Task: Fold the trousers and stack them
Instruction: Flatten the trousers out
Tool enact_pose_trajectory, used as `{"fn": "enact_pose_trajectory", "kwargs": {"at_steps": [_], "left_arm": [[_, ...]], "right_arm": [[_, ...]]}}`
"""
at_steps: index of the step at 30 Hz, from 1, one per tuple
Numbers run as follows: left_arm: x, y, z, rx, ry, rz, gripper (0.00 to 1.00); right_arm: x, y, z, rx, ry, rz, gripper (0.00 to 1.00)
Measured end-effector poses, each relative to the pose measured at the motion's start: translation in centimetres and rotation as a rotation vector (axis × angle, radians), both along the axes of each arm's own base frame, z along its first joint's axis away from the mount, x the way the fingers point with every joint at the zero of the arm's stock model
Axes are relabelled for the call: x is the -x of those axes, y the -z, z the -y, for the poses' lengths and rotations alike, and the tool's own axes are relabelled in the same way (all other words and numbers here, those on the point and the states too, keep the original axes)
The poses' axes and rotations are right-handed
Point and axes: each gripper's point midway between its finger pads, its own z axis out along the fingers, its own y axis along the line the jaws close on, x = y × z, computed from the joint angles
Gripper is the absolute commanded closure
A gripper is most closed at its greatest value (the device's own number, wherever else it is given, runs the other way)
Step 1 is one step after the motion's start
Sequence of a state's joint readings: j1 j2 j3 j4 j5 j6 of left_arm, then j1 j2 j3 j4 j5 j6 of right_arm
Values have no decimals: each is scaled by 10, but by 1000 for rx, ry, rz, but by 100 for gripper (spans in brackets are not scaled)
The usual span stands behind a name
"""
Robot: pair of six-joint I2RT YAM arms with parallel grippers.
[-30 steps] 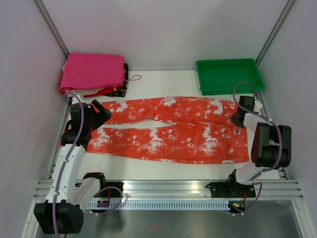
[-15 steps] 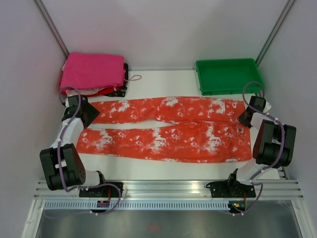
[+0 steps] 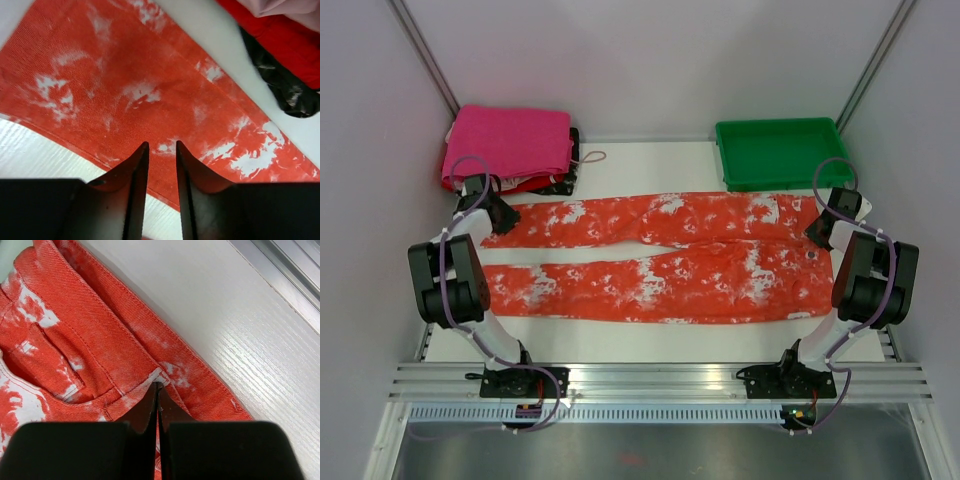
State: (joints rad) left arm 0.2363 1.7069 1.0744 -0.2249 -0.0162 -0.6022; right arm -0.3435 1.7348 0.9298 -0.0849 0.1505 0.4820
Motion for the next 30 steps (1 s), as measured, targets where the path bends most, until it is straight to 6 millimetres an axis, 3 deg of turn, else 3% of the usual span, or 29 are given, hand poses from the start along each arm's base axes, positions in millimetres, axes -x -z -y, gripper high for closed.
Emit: {"fn": "enact_pose_trajectory", "kwargs": {"at_steps": [5,7,13,20,26,30], "left_arm": [[-2,36,4,57,-14,-91,87],[-3,47,2,74,-31,-127,89],[-5,50,-18,132,-107,-136,90],[-4,51,-56,182,-174,-111,97],[-12,50,-63,174,-172,-109,98],[-15,49,-68,148,-164,-111,98]], "right_arm": [[1,0,0,4,-1,11,100],[3,-2,0,8,-3,15,100],[11,-10,2,18,3,31,100],[13,-19,1,34,-9,49,100],[15,-18,-2,23,-24,49,100],[15,-30,-4,35,-41,72,100]]}}
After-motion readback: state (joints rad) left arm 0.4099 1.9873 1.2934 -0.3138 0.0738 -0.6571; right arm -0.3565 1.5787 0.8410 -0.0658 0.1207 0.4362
